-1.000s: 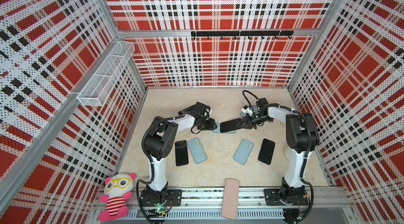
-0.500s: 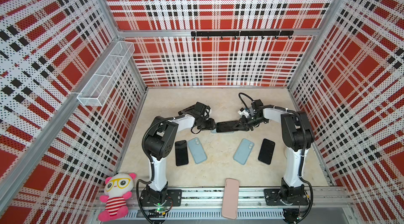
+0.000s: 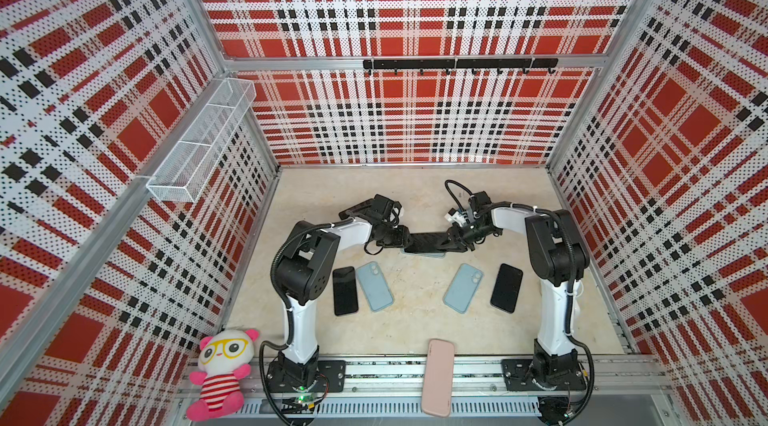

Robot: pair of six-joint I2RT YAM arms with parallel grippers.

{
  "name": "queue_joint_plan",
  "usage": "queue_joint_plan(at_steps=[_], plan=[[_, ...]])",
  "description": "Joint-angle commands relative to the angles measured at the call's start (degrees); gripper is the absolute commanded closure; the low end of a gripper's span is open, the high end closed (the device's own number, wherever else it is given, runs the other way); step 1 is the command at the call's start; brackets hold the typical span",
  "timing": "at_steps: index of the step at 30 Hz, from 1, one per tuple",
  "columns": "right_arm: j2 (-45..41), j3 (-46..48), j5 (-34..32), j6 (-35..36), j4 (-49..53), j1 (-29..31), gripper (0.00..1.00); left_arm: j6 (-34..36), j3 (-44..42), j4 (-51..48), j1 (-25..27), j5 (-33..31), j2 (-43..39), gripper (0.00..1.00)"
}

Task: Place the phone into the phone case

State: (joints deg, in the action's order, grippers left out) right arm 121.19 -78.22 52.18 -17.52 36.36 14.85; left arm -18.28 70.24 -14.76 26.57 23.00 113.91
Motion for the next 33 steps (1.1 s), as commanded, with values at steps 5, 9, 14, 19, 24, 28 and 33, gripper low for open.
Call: queue_joint_plan(at_steps=[5, 9, 14, 19, 24, 28, 33], plan=[[0.7, -0.5, -0.4, -2.3, -2.5, 1.8, 0.72, 0.0, 0.4, -1.5, 1.5, 1.3, 1.2, 0.54], [0.4, 0.2, 0.1, -5.0, -4.3, 2.7, 0.69, -1.0, 0.2, -1.4, 1.8, 1.9, 0.5, 0.55], [-1.1, 1.7, -0.1, -7.2, -5.8, 2.7, 0.63, -2.5, -0.5, -1.4, 1.7, 2.9, -0.1, 0.54], [-3.5, 0.4, -4.6, -6.0, -1.6, 2.7, 0.60, -1.5, -0.2, -2.7, 1.8, -1.9, -0.8, 0.56], [-4.9, -1.7, -10.3, -4.1, 4.5, 3.1, 0.57, -0.9, 0.2, -3.5, 1.8, -6.3, -0.2, 0.58], [-6.0, -2.8, -13.2, -3.4, 7.4, 3.3, 0.56, -0.8, 0.3, -3.6, 1.9, -6.7, 0.9, 0.60], [-7.0, -3.5, -15.6, -2.7, 9.9, 3.4, 0.55, -0.6, 0.6, -4.0, 2.0, -7.7, 0.9, 0.62]])
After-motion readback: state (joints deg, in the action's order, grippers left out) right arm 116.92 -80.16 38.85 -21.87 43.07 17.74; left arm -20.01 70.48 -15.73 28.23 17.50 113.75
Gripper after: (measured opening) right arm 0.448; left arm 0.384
